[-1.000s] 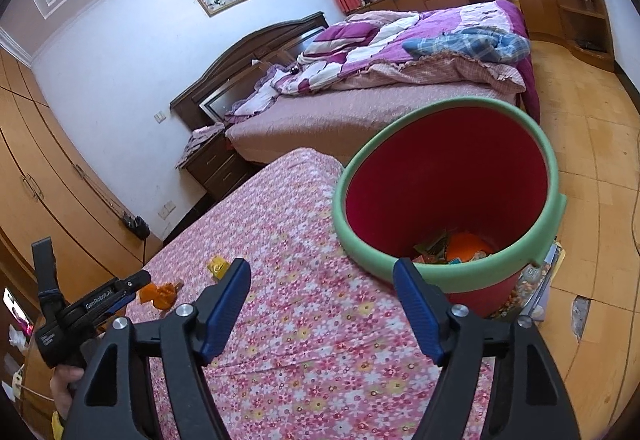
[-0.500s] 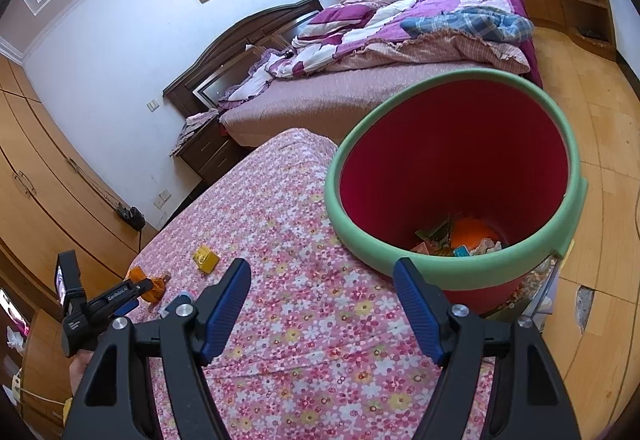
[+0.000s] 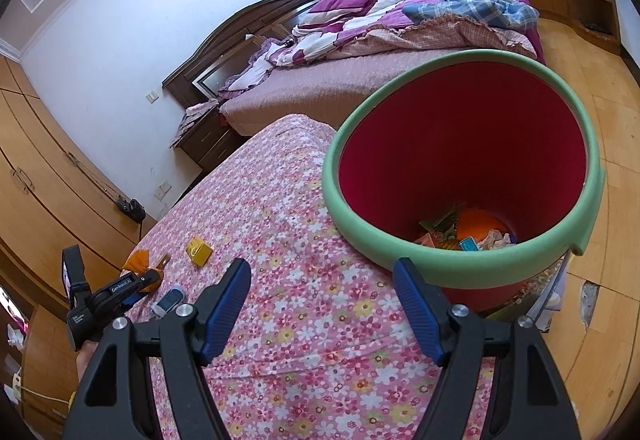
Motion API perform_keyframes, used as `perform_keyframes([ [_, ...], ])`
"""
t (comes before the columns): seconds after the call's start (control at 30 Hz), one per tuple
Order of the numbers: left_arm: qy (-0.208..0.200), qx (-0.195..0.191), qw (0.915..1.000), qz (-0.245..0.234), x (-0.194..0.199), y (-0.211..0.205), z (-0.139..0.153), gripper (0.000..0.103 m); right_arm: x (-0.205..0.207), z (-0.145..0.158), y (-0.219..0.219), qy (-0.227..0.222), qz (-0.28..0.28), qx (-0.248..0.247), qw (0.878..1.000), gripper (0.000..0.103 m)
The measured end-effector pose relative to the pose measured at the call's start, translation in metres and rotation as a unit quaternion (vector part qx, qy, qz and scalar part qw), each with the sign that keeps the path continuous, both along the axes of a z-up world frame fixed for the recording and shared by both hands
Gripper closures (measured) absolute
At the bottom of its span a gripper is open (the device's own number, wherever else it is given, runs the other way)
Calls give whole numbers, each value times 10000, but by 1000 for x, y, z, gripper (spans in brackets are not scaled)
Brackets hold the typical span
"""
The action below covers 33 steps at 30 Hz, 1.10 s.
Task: Collect trash
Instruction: 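Grasp the orange wrapped candy with the left tool and lift it, then grasp the small yellow box with the right tool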
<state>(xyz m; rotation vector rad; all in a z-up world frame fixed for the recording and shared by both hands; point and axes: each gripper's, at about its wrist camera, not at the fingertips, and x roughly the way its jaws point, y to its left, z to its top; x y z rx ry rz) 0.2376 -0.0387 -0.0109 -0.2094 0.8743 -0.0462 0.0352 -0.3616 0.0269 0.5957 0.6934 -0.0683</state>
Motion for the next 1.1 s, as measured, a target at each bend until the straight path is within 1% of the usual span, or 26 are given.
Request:
perform_keyframes([
  [0.13,-95,-38,9998,-149,-6,-6,6,85,-2,5,5,-44,43,-56,10000,27],
  [0.3,-255,-72,9993,-277,-20,-5,17,85,-6,17,17,-141,141,-188,9996,27],
  [0.43,-342,-239,9988,-275,-32,7,29,85,-6,27,27,-197,279,-268,9991,27],
  [0.5,-405,-262,9985,-244,-37,15,37,85,-5,33,36,-227,391,-351,9984,27],
  [0.73,-579,-70,9982,-126,-45,46,58,85,9,47,65,-226,738,-507,9957,27],
  [0.93,-643,178,9978,6,-47,77,66,85,34,46,97,-104,1122,-589,9919,27],
  [1.0,-648,183,9977,81,-48,86,66,85,44,44,107,-59,1223,-657,9903,27],
  [1.1,-658,91,9976,170,-48,97,61,85,61,39,122,-13,1383,-811,9871,27],
])
